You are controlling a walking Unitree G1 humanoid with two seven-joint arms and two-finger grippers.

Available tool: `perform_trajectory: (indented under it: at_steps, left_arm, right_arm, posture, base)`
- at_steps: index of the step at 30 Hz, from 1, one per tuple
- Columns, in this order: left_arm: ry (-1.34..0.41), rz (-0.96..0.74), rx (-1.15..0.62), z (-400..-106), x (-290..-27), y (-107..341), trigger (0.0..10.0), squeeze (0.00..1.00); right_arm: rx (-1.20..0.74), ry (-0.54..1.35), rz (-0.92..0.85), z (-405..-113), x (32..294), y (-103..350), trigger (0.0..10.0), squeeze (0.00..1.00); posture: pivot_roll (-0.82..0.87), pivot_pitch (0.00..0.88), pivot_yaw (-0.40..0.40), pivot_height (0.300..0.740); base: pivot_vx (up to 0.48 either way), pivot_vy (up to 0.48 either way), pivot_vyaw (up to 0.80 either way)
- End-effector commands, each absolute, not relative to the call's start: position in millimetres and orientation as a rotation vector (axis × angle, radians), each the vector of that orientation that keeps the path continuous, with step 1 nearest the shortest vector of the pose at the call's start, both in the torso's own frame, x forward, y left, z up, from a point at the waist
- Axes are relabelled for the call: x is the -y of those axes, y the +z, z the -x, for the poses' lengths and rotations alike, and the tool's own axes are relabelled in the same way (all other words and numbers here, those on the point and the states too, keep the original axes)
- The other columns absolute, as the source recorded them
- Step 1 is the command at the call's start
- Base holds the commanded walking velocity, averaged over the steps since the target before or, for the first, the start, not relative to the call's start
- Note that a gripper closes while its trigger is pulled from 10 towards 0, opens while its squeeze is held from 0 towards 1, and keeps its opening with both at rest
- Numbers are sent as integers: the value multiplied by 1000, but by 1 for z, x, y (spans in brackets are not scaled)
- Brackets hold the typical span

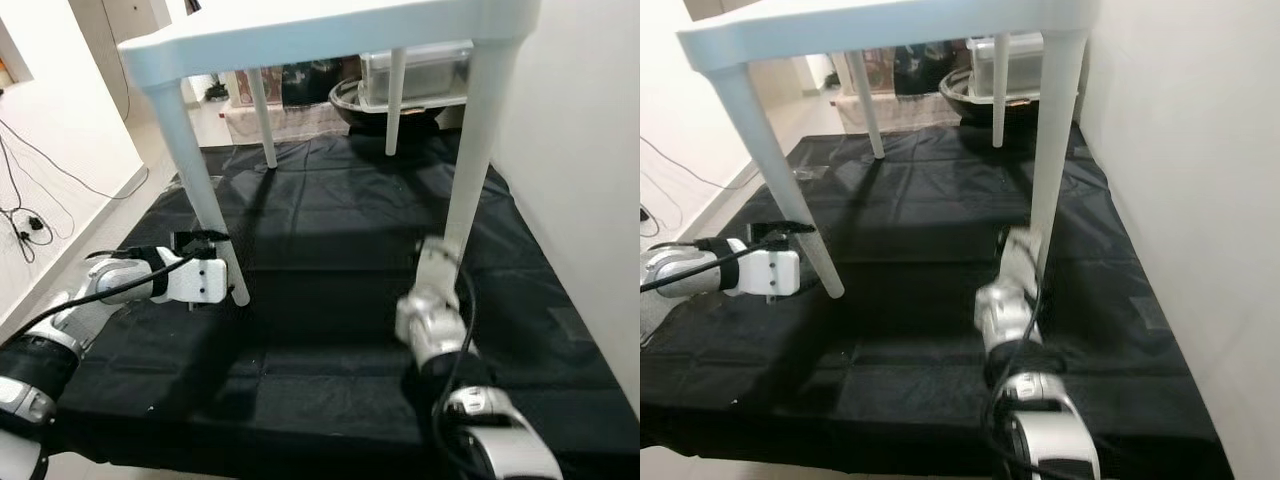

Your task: Building children table

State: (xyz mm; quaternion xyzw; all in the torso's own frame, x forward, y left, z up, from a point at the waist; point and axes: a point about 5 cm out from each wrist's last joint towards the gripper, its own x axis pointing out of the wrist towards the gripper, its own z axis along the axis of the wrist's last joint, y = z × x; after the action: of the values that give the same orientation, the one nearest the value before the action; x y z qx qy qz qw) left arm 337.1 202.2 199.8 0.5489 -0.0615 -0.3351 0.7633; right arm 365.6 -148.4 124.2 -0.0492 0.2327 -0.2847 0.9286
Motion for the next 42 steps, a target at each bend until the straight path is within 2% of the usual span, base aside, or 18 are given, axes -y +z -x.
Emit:
perform_trajectory:
  at_steps: [1, 6, 7, 12, 14, 16, 17, 18, 19, 20, 21, 23, 25, 26, 28, 34, 42]
  left_arm:
    - [-703, -1145, 133, -331, -202, 195, 10000, 0]
    - [-657, -1054, 165, -316, -190, 187, 10000, 0]
    - [-626, -996, 178, -307, -184, 182, 10000, 0]
    - [-557, -881, 191, -286, -171, 171, 10000, 0]
    - [-482, -731, 181, -262, -160, 158, 10000, 0]
    - [-482, -731, 181, -262, -160, 158, 10000, 0]
    - [-431, -645, 169, -248, -157, 151, 10000, 0]
    - [-431, -645, 169, -248, -157, 151, 10000, 0]
    - [-365, -533, 147, -234, -153, 144, 10000, 0]
    - [-365, -533, 147, -234, -153, 144, 10000, 0]
    - [-315, -465, 126, -224, -152, 140, 10000, 0]
    - [-315, -465, 126, -224, -152, 140, 10000, 0]
    - [-213, -298, 86, -207, -146, 133, 10000, 0]
    - [-213, -298, 86, -207, -146, 133, 10000, 0]
    - [-144, -159, 35, -192, -133, 123, 10000, 0]
    - [-131, -127, 2, -185, -119, 112, 10000, 0]
    - [-112, -111, -32, -194, -119, 103, 10000, 0]
  right_arm:
    - [-491, -554, 92, -364, 143, 123, 10000, 1000]
    - [-467, -543, 111, -360, 144, 125, 10000, 1000]
    - [-436, -530, 119, -358, 145, 129, 10000, 0]
    - [-367, -487, 126, -347, 146, 132, 10000, 0]
    - [-303, -411, 189, -332, 147, 133, 10000, 0]
    - [-303, -411, 189, -332, 147, 133, 10000, 0]
    - [-270, -295, 179, -323, 143, 132, 10000, 0]
    - [-270, -295, 179, -323, 143, 132, 10000, 0]
    - [-206, -146, 123, -313, 136, 134, 10000, 0]
    - [-206, -146, 123, -313, 136, 134, 10000, 0]
    - [-161, -44, 79, -306, 130, 136, 10000, 0]
    - [-161, -44, 79, -306, 130, 136, 10000, 0]
    - [-61, 158, 33, -293, 114, 141, 10000, 0]
    - [-61, 158, 33, -293, 114, 141, 10000, 0]
    - [1, 340, 32, -280, 95, 140, 10000, 0]
    - [2, 430, 53, -272, 84, 133, 10000, 0]
    - [-15, 443, 68, -274, 88, 123, 10000, 0]
  posture:
    - [126, 48, 78, 740]
    - [111, 49, 69, 740]
    - [108, 47, 63, 740]
    - [99, 45, 58, 740]
    - [90, 41, 52, 740]
    - [90, 41, 52, 740]
    - [79, 34, 50, 740]
    - [79, 34, 50, 740]
    - [66, 22, 47, 740]
    - [66, 22, 47, 740]
    - [66, 22, 47, 740]
    - [66, 22, 47, 740]
    - [58, 3, 41, 740]
    - [58, 3, 41, 740]
    - [47, 0, 30, 740]
    - [38, 0, 24, 740]
    - [-1, 0, 35, 740]
  base:
    - [0, 0, 0]
    - [0, 0, 0]
    - [0, 0, 0]
    - [0, 0, 0]
    - [0, 0, 0]
    - [0, 0, 0]
    - [0, 0, 0]
    - [0, 0, 0]
    - [0, 0, 0]
    - [0, 0, 0]
    - [0, 0, 0]
    - [0, 0, 0]
    - [0, 0, 0]
    - [0, 0, 0]
    - [0, 0, 0]
    - [0, 0, 0]
    - [-337, 0, 0]
